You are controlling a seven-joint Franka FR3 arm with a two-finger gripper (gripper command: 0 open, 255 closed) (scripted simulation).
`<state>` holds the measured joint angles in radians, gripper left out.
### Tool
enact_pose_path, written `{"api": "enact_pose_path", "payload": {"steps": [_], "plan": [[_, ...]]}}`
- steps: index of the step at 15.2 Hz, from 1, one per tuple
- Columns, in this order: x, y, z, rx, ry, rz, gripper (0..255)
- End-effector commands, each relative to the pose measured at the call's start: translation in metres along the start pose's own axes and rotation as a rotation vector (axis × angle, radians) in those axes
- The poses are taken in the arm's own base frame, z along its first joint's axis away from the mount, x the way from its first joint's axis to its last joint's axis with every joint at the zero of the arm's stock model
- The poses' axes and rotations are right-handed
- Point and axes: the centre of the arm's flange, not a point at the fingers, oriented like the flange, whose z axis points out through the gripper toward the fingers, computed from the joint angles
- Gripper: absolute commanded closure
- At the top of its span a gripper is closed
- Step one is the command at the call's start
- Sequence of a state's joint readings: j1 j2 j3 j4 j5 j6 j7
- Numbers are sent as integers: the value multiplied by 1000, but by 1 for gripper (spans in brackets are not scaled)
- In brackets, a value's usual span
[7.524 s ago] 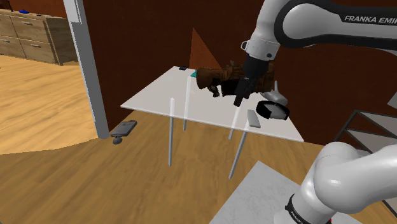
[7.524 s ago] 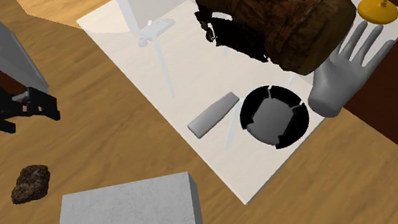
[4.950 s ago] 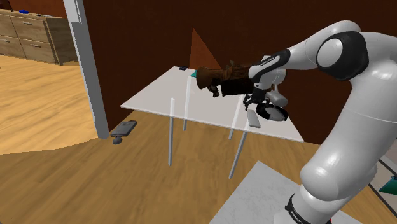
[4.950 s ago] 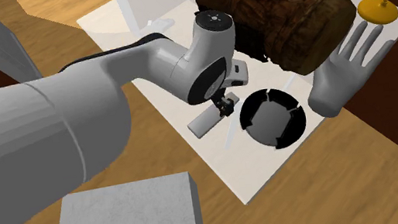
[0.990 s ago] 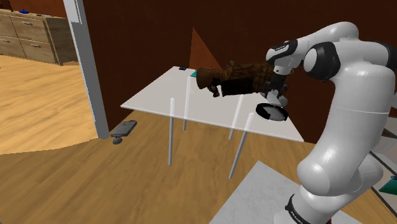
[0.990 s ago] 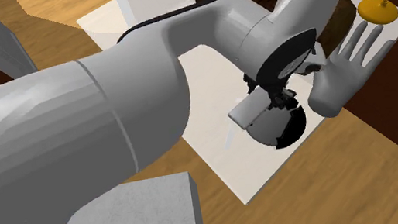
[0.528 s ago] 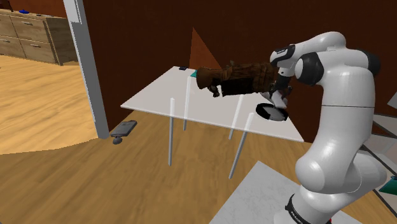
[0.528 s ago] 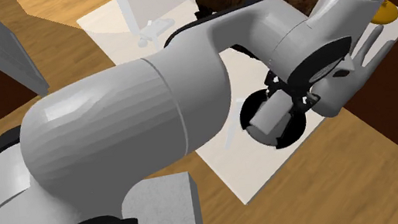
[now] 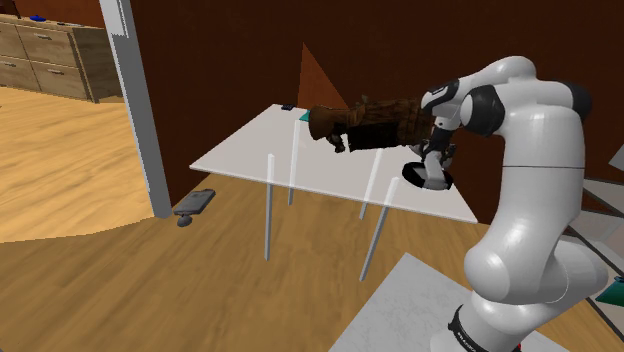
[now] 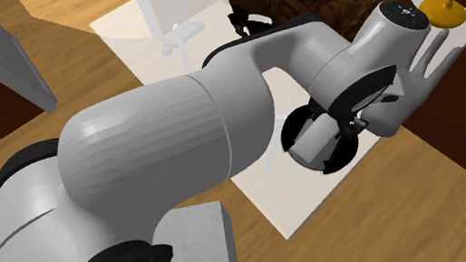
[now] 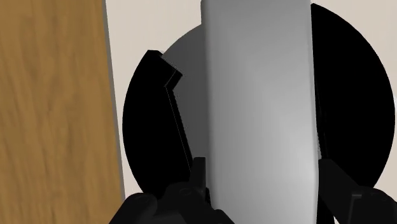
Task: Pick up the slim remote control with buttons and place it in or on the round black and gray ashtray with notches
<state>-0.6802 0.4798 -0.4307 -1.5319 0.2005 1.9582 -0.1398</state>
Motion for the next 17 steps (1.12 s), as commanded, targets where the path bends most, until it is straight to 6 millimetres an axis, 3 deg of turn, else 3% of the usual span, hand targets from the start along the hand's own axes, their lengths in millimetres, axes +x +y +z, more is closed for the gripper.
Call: {"api": "enact_pose_path", "payload": {"steps": [1, 3, 11, 12, 17], "plan": [[-1, -1, 10, 0, 1, 0, 255], [0, -1, 19, 0, 1, 0, 255], [0, -1, 19, 0, 1, 0, 255], [0, -1, 19, 0, 1, 0, 0], [0, -1, 19, 0, 1, 0, 0]]}}
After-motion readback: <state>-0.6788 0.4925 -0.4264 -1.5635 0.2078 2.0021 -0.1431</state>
